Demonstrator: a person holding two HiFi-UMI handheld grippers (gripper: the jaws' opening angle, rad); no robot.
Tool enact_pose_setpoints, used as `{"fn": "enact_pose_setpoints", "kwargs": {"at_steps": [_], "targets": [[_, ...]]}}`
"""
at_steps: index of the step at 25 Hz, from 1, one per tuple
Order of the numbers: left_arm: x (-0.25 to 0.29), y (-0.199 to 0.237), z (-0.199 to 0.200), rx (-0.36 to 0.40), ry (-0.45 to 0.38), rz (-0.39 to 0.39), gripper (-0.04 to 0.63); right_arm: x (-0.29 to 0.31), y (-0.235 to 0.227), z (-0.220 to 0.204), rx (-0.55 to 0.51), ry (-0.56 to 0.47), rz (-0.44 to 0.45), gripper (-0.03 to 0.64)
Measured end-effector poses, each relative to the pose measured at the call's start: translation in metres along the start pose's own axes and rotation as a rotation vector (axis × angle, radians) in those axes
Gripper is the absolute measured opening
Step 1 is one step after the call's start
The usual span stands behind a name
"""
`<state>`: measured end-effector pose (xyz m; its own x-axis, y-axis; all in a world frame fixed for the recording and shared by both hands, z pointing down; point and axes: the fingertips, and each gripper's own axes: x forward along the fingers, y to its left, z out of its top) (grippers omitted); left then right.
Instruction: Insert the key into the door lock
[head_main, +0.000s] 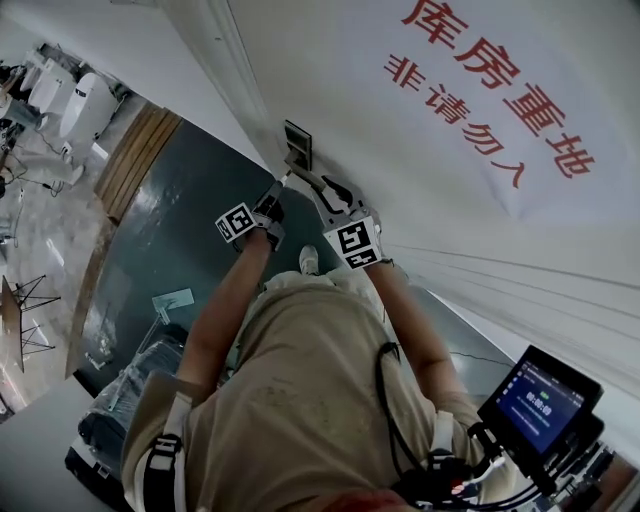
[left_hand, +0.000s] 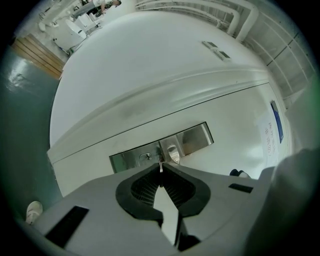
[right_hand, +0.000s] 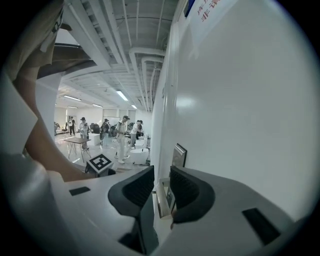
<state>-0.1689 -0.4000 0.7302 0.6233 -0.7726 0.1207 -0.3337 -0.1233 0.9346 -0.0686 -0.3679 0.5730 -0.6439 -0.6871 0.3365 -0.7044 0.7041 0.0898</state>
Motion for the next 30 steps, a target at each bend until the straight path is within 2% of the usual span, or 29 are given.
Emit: {"fn": "enact_pose_setpoints", "kwargs": {"at_steps": [5,15,30], "targets": [[0.015,0.011,0.005,-0.043,0.018,0.0,0.034,0.01,-0.002,-0.003,0.01,0.014,-0.025,0.103],[0.037,0.029,0.006,-0.132,-0.024,-0.003,0.034,0.028,-0.009,-0.016,0.01,0.04,-0.008,0.103],[0.043,0.032,0.004,-0.18,-0.058,-0.023,0.034,0.024,-0.01,-0.023,0.048,0.047,-0.007,0.103]]}}
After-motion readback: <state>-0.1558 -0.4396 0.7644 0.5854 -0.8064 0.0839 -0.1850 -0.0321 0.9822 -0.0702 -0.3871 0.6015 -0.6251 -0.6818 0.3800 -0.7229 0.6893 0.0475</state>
